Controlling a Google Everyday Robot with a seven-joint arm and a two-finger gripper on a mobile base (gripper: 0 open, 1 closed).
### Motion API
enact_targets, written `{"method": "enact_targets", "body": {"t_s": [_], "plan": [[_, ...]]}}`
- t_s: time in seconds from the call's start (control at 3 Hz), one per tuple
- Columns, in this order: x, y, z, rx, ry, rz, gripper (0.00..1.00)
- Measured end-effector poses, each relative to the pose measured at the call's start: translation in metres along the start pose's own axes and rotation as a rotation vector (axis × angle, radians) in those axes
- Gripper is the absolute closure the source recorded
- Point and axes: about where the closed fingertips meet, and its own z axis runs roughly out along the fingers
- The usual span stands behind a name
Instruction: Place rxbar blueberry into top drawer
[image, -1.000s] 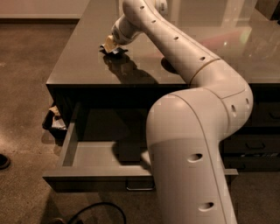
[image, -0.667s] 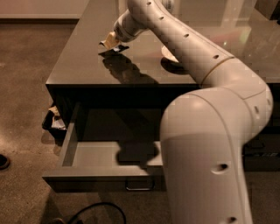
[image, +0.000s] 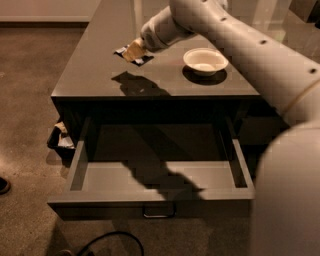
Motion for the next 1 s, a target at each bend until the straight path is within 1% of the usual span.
{"method": "enact_targets", "body": {"t_s": [0.33,0.67,1.0], "plan": [[0.026,0.030,-0.042,-0.063,-0.014,-0.053,1.00],[0.060,0.061,-0.078,-0.123,-0.004,-0.103,1.00],[0.094,0.097,-0.104,-0.173,-0.001,-0.114,1.00]]}}
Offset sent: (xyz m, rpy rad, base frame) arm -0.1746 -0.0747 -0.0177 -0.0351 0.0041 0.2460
